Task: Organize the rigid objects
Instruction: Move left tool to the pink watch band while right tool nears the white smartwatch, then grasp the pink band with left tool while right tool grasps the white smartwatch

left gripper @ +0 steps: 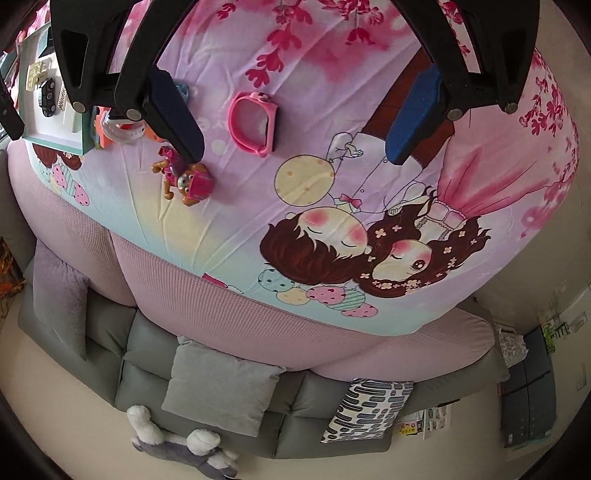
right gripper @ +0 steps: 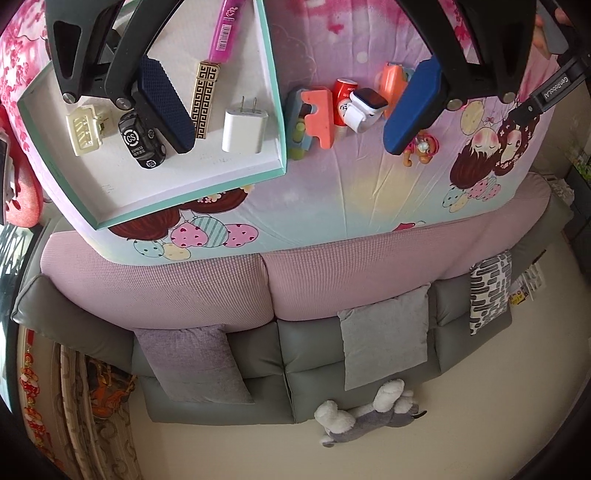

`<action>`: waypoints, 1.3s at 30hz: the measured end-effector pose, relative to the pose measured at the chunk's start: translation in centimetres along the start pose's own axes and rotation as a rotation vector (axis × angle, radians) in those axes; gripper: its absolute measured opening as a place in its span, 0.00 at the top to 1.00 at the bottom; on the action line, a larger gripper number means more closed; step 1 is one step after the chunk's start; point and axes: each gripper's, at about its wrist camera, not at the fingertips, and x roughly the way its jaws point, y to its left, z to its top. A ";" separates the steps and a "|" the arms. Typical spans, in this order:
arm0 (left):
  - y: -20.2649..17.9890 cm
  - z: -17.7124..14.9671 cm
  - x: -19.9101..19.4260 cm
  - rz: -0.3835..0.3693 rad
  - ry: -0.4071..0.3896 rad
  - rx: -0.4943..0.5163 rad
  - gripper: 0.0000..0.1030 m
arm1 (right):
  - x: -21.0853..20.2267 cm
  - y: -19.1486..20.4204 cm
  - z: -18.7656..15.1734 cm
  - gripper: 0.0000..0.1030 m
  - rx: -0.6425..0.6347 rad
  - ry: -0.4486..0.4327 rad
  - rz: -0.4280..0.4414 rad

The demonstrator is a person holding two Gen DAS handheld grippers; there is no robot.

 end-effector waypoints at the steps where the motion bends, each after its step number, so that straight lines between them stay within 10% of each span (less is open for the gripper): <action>1: 0.5 0.0 0.2 0.004 0.003 -0.009 0.04 | 0.3 0.5 -0.1 0.00 -0.012 0.002 0.003; 23: -0.3 -1.9 6.1 -0.095 0.166 -0.001 0.04 | 7.8 7.4 -4.7 0.00 -0.241 0.170 0.081; 39: -2.3 -3.2 8.3 -0.083 0.233 0.058 0.04 | 9.6 7.4 -5.6 0.20 -0.247 0.196 0.079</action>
